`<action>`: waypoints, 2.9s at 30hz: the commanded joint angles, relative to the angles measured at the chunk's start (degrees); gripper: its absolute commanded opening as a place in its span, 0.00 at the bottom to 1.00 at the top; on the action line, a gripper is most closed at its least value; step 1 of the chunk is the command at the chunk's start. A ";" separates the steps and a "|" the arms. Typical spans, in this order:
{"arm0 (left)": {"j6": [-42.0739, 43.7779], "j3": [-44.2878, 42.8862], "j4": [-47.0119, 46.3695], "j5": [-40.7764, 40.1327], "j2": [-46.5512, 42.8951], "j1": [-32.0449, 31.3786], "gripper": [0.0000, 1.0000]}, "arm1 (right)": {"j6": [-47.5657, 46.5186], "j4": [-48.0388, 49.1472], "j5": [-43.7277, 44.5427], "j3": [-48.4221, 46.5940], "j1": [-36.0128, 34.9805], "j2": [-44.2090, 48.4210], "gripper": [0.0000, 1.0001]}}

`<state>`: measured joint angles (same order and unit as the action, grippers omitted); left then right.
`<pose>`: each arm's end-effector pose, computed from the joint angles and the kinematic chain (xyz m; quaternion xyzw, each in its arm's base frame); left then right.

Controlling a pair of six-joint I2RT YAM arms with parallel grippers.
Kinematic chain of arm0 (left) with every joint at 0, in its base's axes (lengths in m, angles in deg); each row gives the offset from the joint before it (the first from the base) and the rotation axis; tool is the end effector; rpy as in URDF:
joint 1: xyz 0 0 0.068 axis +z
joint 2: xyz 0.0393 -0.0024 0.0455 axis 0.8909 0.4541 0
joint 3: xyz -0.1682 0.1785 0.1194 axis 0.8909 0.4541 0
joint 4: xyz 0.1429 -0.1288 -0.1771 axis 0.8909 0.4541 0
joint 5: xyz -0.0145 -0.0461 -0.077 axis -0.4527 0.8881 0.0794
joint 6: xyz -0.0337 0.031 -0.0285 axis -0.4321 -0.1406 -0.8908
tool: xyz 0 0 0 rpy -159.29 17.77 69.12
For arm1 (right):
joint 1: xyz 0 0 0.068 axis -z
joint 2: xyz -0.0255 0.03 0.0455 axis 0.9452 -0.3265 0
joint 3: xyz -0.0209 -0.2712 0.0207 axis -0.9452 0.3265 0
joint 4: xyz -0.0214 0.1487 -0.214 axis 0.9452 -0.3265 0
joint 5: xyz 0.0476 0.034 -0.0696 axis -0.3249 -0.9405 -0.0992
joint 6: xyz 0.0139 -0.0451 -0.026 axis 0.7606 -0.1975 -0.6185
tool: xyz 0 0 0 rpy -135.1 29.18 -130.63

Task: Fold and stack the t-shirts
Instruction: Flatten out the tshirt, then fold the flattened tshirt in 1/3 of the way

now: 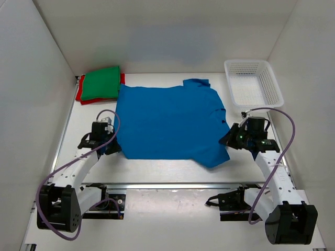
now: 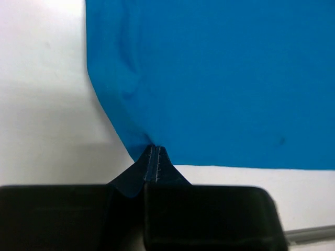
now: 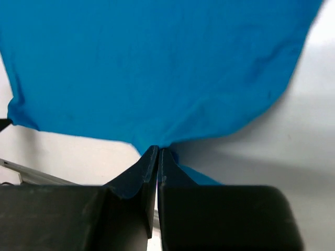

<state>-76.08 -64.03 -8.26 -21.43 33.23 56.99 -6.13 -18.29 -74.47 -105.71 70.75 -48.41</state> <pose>0.1941 -0.0235 0.1920 -0.1345 0.9446 -0.1185 0.2751 0.1882 0.0145 0.2450 0.1207 0.9016 0.2603 0.3238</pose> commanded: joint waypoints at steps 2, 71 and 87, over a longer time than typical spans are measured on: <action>-2.44 2.60 0.18 3.56 0.18 -0.06 0.00 | 0.44 -5.56 1.54 0.97 2.47 0.79 0.00; 4.05 -47.30 -5.18 0.83 47.99 8.46 0.51 | -2.47 1.10 2.67 -51.14 4.94 -56.43 0.20; 7.67 -39.31 -2.56 -1.80 45.33 -0.76 0.46 | -5.03 10.23 5.05 -32.96 -7.01 -47.82 0.00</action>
<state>-69.15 -103.38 -13.47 -21.92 76.55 58.26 -11.53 -12.41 -68.65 -141.93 65.88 -96.67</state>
